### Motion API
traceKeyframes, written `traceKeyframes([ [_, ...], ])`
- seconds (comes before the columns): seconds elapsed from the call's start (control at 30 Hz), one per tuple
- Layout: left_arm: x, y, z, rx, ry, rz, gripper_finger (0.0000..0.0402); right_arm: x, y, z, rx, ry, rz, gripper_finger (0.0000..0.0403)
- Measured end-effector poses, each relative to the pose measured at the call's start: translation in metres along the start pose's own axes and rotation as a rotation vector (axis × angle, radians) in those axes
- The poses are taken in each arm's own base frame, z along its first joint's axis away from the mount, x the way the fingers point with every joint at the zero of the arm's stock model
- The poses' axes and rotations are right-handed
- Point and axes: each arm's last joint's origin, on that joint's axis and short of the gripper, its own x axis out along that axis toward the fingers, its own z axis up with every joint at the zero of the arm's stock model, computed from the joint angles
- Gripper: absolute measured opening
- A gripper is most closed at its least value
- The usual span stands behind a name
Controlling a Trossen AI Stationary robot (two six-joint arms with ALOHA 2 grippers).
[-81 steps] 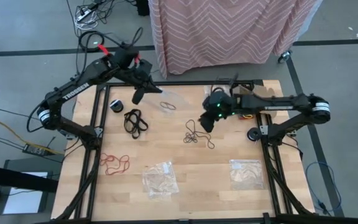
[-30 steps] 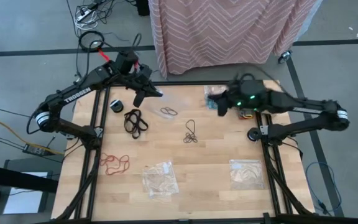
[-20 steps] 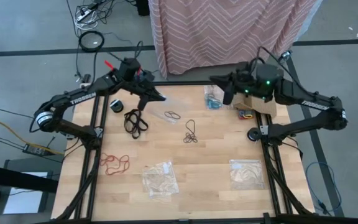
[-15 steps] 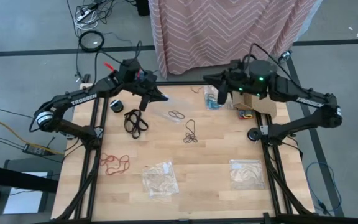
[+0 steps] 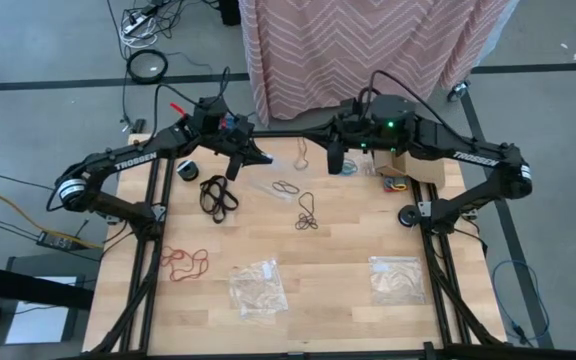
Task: Sort rubber bands
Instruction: Put the black rubber band into the bottom center transparent zip bag
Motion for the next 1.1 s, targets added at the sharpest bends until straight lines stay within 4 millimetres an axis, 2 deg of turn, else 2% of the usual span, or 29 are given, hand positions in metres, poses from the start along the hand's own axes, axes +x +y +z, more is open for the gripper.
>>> traceKeyframes([
  [1.1, 0.0023, -0.0045, 0.0098, 0.053, -0.075, -0.03, 0.0, -0.0006, 0.0017, 0.002, -0.004, -0.001, 0.008, 0.0],
])
